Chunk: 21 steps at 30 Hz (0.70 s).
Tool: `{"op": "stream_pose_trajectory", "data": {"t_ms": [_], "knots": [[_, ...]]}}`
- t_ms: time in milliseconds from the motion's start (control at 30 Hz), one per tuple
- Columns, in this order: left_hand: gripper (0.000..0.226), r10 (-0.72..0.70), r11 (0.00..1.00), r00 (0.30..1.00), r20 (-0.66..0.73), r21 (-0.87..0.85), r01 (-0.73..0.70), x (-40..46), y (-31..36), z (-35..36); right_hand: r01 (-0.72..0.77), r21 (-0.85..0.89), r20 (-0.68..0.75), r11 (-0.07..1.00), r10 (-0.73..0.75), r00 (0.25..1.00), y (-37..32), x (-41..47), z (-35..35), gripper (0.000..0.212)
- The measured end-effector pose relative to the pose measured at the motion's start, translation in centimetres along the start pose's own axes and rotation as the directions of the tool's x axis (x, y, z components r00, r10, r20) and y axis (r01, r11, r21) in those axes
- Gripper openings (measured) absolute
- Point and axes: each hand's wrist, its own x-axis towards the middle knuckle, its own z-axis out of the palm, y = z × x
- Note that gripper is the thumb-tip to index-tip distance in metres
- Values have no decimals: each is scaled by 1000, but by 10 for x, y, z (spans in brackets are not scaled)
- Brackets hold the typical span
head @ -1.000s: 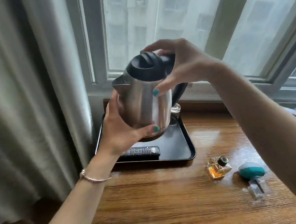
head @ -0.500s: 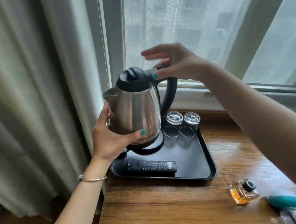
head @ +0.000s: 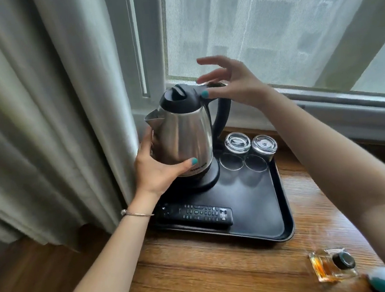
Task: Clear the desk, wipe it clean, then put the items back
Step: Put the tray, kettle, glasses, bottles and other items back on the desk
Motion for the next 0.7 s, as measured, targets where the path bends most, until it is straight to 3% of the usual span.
{"op": "stream_pose_trajectory", "data": {"t_ms": [167,400,700], "knots": [[123,-28,999,999,16,43,27,-4,-9,11,-68,171,-60,983,80,995,40,-13,1,61],[109,11,999,1000,13,42,-11,-5,-14,15,-28,290,-124,957,67,990,63,-23,18,25],[106,38,998,999,16,39,-38,-7,-12,20,-21,515,-77,857,71,995,69,-18,21,29]]}}
